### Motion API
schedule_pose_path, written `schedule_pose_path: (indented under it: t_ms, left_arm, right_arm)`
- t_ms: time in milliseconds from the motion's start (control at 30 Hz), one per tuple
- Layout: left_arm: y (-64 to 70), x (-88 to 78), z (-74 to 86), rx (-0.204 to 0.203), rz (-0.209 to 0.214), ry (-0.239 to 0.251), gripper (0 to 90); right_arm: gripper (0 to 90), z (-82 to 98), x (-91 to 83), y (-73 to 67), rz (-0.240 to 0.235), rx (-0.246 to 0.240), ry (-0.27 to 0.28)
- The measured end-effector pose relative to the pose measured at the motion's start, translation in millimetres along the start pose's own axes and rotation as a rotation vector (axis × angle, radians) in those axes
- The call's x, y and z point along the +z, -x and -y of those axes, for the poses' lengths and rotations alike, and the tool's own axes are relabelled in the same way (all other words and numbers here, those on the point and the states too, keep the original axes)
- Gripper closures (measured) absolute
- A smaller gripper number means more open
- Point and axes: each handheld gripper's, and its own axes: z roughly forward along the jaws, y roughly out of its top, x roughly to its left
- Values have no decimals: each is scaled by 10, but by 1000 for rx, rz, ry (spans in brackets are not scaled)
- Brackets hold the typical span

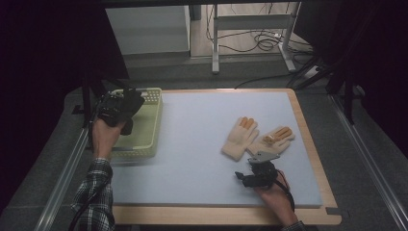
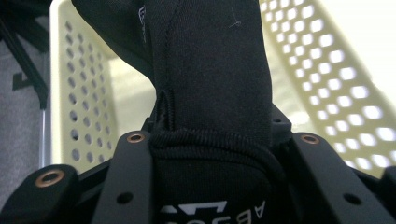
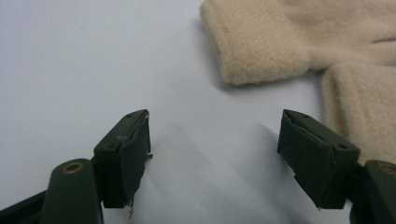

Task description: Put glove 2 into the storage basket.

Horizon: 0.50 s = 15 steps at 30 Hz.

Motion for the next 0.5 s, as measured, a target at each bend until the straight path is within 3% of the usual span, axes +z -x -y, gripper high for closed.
schedule_pose_path:
  t_ms: [200, 500]
  left_arm:
    - [-135, 193, 47, -6, -11, -42, 579]
    - [-189, 445, 71, 2, -8, -125, 571]
  right_arm:
    - [252, 0, 0, 0, 0, 0, 0]
    - [252, 0, 0, 1, -1, 1, 0]
